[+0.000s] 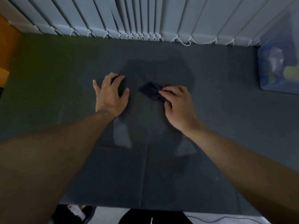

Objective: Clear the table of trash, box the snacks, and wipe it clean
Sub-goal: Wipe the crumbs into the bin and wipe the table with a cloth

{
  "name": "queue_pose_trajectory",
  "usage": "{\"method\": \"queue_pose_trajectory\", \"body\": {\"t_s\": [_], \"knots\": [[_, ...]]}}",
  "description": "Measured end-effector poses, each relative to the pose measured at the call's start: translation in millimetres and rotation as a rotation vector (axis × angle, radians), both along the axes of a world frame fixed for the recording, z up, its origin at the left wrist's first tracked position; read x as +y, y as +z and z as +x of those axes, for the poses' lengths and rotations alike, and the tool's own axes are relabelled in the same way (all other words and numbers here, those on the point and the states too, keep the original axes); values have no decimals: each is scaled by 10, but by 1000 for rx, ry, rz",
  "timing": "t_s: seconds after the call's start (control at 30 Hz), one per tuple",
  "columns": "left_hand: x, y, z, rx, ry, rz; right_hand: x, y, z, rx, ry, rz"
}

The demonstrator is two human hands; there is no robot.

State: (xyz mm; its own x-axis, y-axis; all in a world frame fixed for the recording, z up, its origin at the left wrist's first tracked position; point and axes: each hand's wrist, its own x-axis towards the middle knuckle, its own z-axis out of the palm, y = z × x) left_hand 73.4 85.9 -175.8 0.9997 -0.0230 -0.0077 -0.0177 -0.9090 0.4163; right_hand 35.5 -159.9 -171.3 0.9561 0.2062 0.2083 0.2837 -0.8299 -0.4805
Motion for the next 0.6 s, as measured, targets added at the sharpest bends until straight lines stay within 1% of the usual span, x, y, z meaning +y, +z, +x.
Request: {"method": "queue_pose_trajectory", "body": {"t_s": [0.03,0.07,0.13,0.17,0.2,0.27,0.33,0.37,0.43,0.53,0.6], "knots": [[22,17,-35,-9,-16,-22,71,-11,-171,-7,49,5],[36,31,-91,-9,-37,-22,119,-18,-349,-5,142,6],[43,47,-284,2,-76,21,88,-24,-596,25,317,-16],[44,46,-421,4,-91,47,38,-24,-631,32,349,-37],[45,45,-569,-1,-107,67,-5,-23,-633,28,330,-56],[37,34,-873,-7,-139,91,-30,-22,-634,26,197,-56],[30,2,-1117,22,-146,133,47,-15,-689,23,70,-23],[31,-25,-1206,35,-143,158,111,-8,-766,24,41,-4],[41,-58,-1305,20,-146,180,197,-17,-1013,33,83,10],[64,-86,-1303,-13,-165,144,142,-26,-1437,46,304,-10],[72,-110,-1294,13,-146,182,49,-14,-1504,46,371,-21]]}}
